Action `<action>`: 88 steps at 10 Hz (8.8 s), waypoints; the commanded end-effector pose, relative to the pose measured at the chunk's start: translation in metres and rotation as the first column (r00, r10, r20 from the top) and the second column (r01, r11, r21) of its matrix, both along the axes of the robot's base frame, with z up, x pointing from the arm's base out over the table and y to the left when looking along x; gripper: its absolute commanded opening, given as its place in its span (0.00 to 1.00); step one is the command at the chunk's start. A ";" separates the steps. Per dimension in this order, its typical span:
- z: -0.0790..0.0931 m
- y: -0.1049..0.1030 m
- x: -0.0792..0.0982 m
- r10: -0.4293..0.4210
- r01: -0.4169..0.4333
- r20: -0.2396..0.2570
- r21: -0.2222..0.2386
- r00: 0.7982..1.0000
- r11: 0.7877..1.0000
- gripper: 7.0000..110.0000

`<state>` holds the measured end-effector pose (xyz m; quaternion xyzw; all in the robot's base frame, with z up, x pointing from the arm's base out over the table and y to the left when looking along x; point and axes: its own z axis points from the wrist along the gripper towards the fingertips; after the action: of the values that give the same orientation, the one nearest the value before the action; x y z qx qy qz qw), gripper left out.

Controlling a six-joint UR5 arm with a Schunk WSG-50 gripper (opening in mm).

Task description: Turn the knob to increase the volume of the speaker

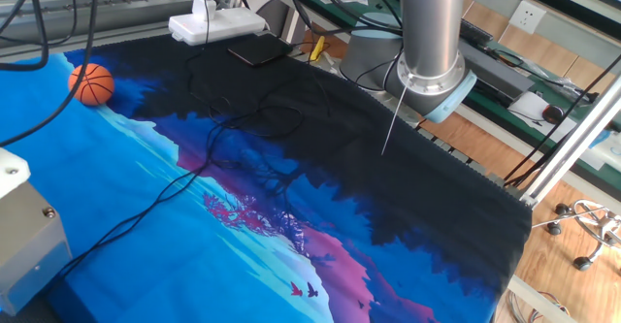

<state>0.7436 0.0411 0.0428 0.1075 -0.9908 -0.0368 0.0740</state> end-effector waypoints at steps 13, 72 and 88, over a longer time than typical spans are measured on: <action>-0.005 -0.003 0.016 -0.284 0.287 0.070 -0.034 0.956 0.957 0.00; 0.002 -0.012 0.014 0.278 -0.283 0.127 0.016 0.952 0.959 0.00; 0.002 -0.002 0.019 -0.079 0.072 0.111 0.061 0.991 0.996 0.36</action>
<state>0.7634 0.0284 0.0457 0.0711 -0.9968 -0.0349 0.0140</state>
